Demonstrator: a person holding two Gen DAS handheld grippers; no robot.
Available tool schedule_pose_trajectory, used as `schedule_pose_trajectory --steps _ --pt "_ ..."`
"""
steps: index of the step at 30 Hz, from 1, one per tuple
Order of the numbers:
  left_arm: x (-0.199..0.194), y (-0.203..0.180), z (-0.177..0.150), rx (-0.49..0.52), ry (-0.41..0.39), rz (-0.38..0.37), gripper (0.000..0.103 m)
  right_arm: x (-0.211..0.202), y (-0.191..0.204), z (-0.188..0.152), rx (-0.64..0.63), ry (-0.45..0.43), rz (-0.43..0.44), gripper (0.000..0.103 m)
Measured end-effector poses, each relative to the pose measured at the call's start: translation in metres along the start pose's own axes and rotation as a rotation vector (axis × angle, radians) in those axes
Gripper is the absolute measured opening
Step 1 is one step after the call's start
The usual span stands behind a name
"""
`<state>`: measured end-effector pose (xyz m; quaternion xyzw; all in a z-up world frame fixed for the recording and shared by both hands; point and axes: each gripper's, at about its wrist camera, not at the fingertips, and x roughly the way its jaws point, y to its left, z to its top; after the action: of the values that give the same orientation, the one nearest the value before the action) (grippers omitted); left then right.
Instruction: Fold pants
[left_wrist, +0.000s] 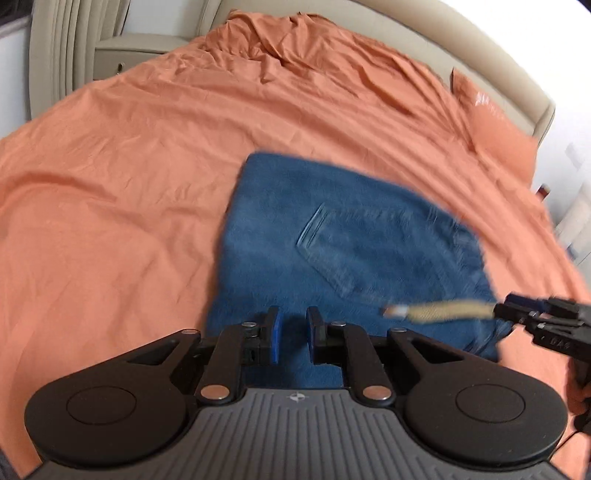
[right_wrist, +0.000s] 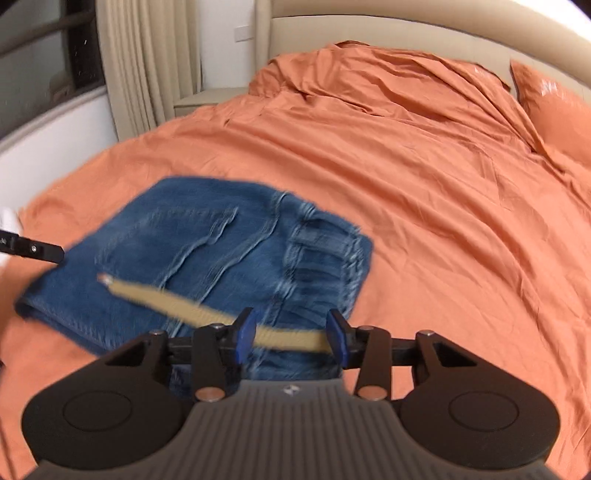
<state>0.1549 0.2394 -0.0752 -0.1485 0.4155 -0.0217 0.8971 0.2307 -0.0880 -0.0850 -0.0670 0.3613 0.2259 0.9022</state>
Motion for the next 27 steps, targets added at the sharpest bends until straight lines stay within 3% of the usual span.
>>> schedule_pose_trajectory --steps 3,8,12,14,16,22,24,27 --pt "0.009 -0.001 -0.014 0.073 0.021 0.065 0.012 0.013 0.014 -0.018 -0.031 0.018 -0.023 0.04" --pt "0.015 0.004 -0.027 0.114 0.032 0.077 0.01 0.032 0.021 -0.038 -0.05 0.037 -0.055 0.04" --pt "0.008 -0.008 -0.02 0.126 0.034 0.116 0.01 0.032 0.019 -0.032 -0.041 0.053 -0.058 0.04" --pt "-0.003 -0.015 -0.016 0.123 0.014 0.11 0.015 0.026 0.018 -0.025 -0.021 0.056 -0.055 0.041" --pt "-0.022 -0.024 -0.012 0.123 -0.026 0.105 0.019 0.013 0.018 -0.018 -0.003 0.036 -0.059 0.043" --pt "-0.089 -0.066 -0.002 0.157 -0.151 0.104 0.024 -0.053 0.033 -0.006 0.0 -0.09 -0.05 0.063" --pt "-0.113 -0.083 -0.002 0.18 -0.198 0.078 0.028 -0.078 0.042 -0.004 -0.006 -0.13 -0.064 0.064" --pt "-0.146 -0.106 -0.007 0.193 -0.254 0.025 0.032 -0.115 0.053 -0.004 -0.004 -0.192 -0.07 0.074"
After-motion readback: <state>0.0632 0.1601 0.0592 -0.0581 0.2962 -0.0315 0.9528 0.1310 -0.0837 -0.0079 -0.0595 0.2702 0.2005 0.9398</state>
